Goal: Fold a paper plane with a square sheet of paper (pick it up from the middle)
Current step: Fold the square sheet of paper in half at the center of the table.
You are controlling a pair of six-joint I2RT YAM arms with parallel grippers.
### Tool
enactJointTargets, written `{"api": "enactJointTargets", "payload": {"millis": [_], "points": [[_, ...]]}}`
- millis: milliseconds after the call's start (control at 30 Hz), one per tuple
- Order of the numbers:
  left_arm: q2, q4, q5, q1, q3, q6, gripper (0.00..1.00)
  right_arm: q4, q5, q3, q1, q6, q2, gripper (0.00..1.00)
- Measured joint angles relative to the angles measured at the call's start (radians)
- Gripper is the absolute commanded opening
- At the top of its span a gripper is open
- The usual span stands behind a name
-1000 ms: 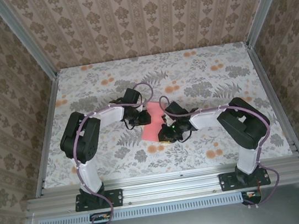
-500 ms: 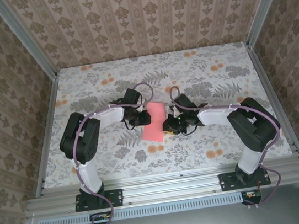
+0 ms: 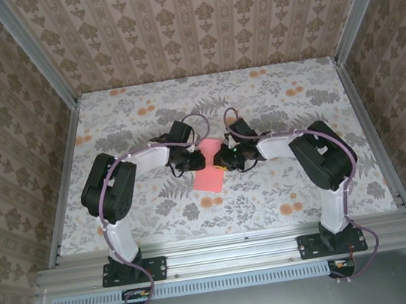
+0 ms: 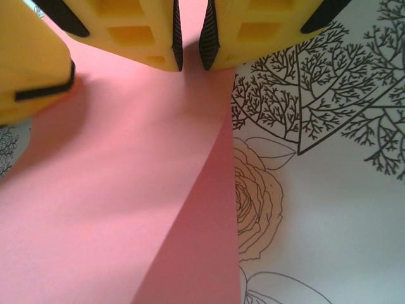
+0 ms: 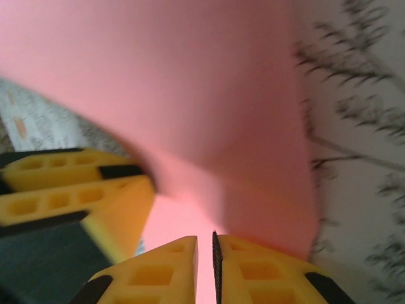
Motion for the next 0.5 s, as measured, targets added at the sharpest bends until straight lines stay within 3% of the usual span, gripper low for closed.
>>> {"api": "enactJointTargets", "payload": {"millis": [500], "points": [[-0.013,0.030,-0.014,-0.005,-0.025,0.011,0.22,-0.122,0.103,0.011,-0.045,-0.100,-0.072,0.17]]}}
